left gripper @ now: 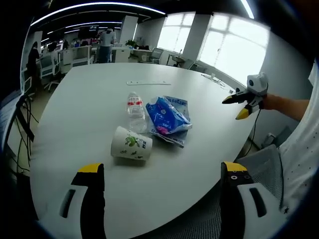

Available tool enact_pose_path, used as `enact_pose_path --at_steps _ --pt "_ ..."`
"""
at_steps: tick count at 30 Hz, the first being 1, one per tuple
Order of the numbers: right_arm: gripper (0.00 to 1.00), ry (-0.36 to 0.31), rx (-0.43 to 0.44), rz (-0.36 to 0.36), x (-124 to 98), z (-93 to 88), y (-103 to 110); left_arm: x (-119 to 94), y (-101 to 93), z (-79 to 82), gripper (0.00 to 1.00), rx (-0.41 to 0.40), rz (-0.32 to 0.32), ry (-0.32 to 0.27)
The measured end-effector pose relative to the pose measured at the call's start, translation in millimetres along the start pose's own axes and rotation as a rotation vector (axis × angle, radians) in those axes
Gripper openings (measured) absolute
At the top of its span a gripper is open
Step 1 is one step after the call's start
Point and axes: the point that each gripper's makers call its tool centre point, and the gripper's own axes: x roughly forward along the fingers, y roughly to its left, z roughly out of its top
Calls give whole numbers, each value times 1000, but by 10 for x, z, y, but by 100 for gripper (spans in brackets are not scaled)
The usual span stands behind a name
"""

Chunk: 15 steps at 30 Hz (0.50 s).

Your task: Arrange the tabletop items into an orderly group along one side of the table until the central work area is clear of visible clutter.

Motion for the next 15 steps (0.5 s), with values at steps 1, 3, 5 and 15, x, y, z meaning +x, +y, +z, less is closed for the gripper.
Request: enact_pose_path --at_steps 1,3,5,15 --pt "68 1 0 0 1 2 -1 0 0 1 100 0 0 -1" --pt "68 2 -2 0 5 6 -6 4 3 3 100 -1 0 -3" --pt "68 2 -1 2 9 9 -9 5 2 4 100 0 0 -2" --pt "67 6 -12 9 39 44 -12 -10 28 17 100 -6 4 -10"
